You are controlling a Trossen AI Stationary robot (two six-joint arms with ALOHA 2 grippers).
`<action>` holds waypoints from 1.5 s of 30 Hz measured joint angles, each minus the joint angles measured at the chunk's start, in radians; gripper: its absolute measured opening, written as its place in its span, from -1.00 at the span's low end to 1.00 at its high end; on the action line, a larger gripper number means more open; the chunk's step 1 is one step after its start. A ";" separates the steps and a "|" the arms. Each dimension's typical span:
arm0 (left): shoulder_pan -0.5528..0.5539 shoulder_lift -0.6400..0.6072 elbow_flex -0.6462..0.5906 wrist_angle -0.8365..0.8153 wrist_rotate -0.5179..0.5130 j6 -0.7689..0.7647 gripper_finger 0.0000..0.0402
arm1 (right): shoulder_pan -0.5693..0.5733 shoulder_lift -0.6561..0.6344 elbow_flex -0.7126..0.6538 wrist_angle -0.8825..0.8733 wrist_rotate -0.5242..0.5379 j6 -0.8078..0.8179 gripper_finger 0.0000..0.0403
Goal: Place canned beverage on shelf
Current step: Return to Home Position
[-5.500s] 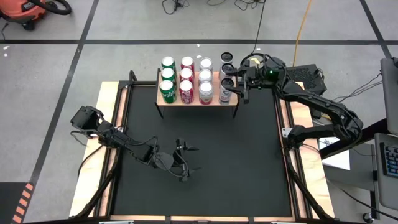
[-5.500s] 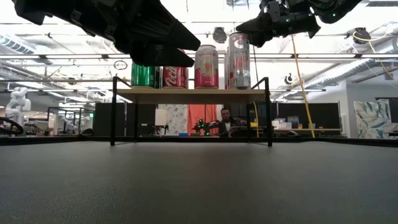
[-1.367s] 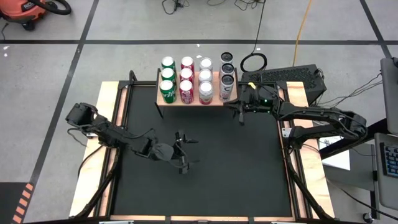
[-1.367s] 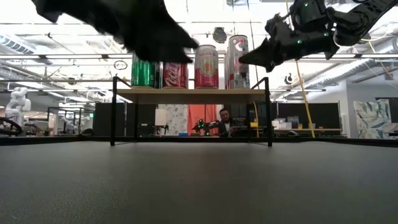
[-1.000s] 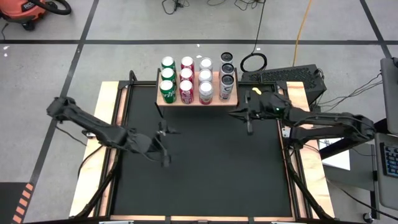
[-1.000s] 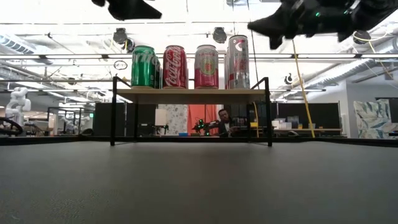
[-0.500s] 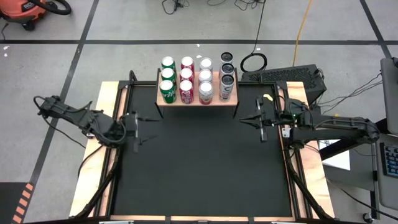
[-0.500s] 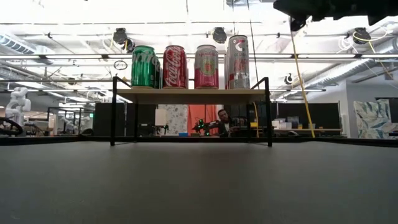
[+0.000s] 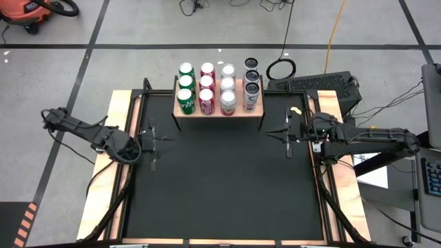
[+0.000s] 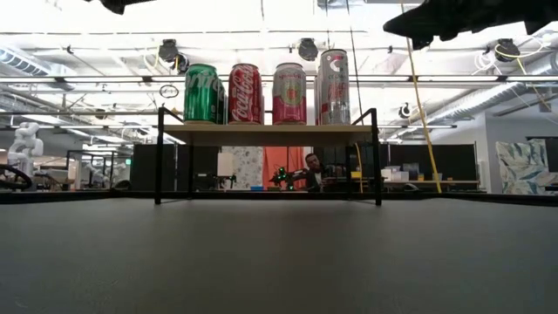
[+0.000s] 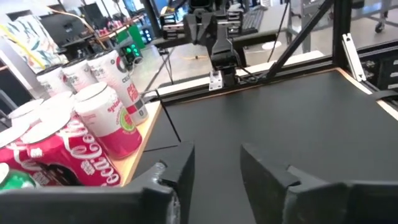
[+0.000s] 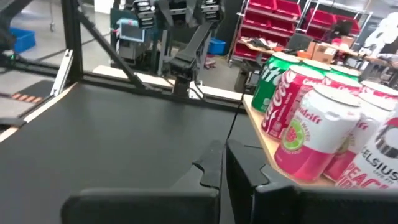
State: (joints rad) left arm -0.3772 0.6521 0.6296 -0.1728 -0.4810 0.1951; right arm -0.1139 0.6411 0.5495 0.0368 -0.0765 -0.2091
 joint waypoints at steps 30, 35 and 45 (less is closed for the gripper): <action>0.202 -0.047 -0.504 0.586 0.249 0.012 -0.89 | 0.018 0.003 -0.334 0.296 -0.059 0.001 -1.00; 0.222 -0.047 -0.520 0.585 0.141 -0.058 -0.93 | 0.018 0.002 -0.367 0.296 -0.059 0.057 -1.00; 0.226 -0.040 -0.520 0.555 0.009 -0.137 -0.94 | 0.018 0.003 -0.423 0.368 -0.059 0.055 -1.00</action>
State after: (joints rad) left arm -0.1512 0.6119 0.1101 0.3824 -0.4718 0.0577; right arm -0.0959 0.6437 0.1262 0.4045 -0.1352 -0.1538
